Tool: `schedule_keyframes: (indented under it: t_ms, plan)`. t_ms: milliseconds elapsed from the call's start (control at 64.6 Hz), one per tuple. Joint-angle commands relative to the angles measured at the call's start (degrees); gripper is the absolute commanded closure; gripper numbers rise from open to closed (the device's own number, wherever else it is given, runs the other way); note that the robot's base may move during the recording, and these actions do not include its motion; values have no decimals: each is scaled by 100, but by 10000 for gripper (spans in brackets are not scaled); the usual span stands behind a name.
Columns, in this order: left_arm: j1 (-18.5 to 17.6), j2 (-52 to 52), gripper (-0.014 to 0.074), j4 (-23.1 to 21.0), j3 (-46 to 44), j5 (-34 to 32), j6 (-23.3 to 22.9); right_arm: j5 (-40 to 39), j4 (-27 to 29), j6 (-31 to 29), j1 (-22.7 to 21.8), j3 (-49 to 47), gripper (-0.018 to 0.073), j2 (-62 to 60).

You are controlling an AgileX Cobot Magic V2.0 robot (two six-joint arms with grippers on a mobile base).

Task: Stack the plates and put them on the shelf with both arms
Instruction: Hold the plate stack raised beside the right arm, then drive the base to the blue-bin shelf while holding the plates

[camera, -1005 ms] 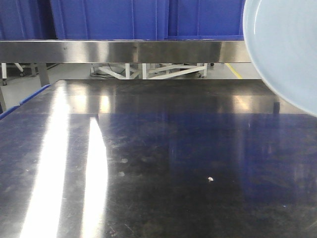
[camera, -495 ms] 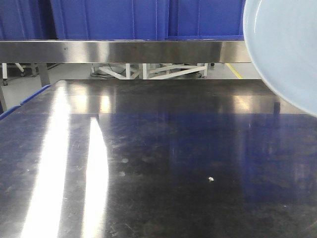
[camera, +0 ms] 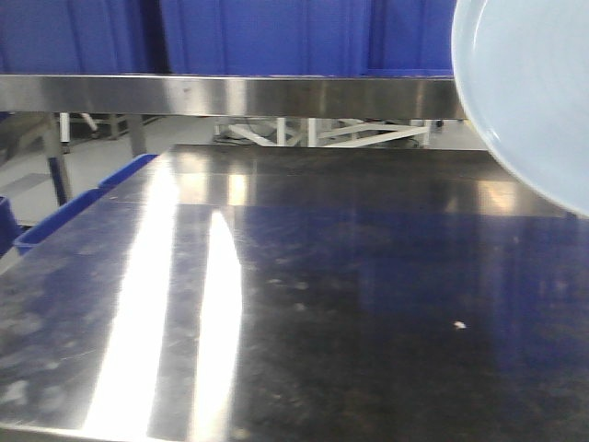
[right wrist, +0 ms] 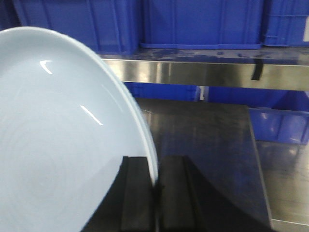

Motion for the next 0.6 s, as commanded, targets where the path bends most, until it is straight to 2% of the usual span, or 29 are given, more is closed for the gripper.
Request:
schedule_keyframes:
  t_ms: [0, 588]
  plan:
    - [6, 37, 514, -18, -161, -495, -16, -570, -5, 42, -17, -195, 501, 22]
    - [6, 37, 514, -18, -161, -495, -16, -570, -5, 42, -17, -195, 501, 22]
